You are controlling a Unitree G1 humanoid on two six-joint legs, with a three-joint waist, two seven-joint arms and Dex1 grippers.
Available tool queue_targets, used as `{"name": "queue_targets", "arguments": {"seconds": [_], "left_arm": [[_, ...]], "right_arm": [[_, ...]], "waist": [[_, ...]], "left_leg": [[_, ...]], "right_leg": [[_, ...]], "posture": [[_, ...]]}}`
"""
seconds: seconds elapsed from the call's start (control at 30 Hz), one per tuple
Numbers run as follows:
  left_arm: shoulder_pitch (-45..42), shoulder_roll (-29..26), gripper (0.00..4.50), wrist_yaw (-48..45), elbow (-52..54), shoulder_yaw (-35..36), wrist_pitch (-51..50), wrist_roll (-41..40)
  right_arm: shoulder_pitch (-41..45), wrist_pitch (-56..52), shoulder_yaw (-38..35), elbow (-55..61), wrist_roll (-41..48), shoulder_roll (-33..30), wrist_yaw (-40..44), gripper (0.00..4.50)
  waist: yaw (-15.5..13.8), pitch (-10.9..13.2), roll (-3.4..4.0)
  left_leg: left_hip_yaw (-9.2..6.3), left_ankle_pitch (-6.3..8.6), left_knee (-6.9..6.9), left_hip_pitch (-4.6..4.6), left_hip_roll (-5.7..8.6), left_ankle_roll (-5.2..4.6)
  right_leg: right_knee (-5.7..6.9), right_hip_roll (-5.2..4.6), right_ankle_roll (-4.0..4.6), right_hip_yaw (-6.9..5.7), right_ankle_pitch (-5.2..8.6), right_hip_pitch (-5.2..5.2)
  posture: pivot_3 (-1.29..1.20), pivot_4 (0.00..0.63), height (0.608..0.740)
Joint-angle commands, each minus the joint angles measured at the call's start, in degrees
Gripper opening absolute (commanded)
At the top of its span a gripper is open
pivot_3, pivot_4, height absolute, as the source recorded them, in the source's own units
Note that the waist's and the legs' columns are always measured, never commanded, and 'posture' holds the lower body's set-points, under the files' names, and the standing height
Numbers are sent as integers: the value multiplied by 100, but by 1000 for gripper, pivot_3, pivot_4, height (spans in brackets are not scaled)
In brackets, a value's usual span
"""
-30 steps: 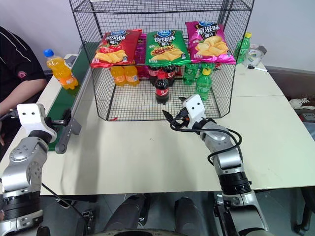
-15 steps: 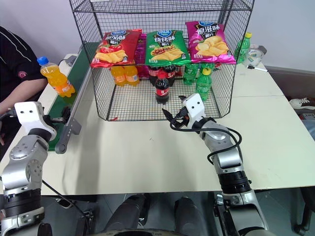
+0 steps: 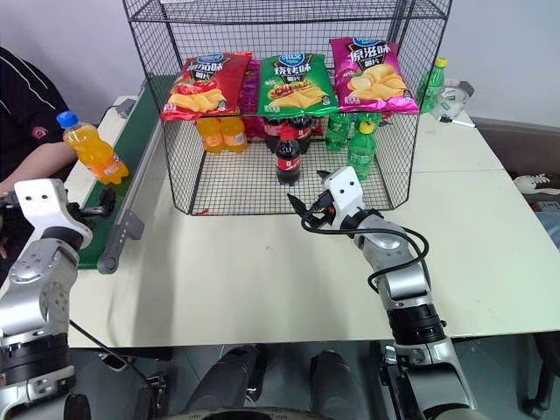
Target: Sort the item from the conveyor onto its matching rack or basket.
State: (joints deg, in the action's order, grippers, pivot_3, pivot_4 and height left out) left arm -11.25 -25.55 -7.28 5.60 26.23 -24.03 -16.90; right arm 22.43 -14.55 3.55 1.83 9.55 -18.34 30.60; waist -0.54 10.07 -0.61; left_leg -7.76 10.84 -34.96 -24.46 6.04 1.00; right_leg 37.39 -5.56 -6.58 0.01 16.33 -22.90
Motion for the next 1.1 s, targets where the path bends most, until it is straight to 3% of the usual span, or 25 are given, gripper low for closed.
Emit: {"name": "queue_targets", "arguments": {"seconds": [0.03, 0.93, 1.03, 1.1], "left_arm": [[-13, -112, 4454, 52, 75, 239, 225, 27], [-59, -219, 4454, 148, -33, 455, 592, 23], [-34, -214, 3669, 146, -21, 455, 591, 17], [-20, -209, 2792, 149, -9, 456, 585, 18]], "right_arm": [[118, 121, -18, 82, -1, 50, -24, 4500], [104, 117, 5, 89, 5, 75, -44, 4500], [106, 121, 6, 80, 6, 73, -40, 4500], [113, 121, 7, 73, 7, 75, -40, 4500]], "waist": [[0, 0, 0], [1, 0, 0], [1, 0, 0], [-2, 0, -1]], "left_leg": [[0, 0, 0, 0, 0, 0], [0, 0, 0, 0, 0, 0], [0, 0, 0, 0, 0, 0], [0, 0, 0, 0, 0, 0]], "right_leg": [[0, 0, 0, 0, 0, 0], [0, 0, 0, 0, 0, -1], [0, 0, 0, 0, 0, 0], [0, 0, 0, 0, 0, -1]], "posture": [[0, 150, 740], [0, 150, 740], [0, 150, 740], [0, 150, 740]]}}
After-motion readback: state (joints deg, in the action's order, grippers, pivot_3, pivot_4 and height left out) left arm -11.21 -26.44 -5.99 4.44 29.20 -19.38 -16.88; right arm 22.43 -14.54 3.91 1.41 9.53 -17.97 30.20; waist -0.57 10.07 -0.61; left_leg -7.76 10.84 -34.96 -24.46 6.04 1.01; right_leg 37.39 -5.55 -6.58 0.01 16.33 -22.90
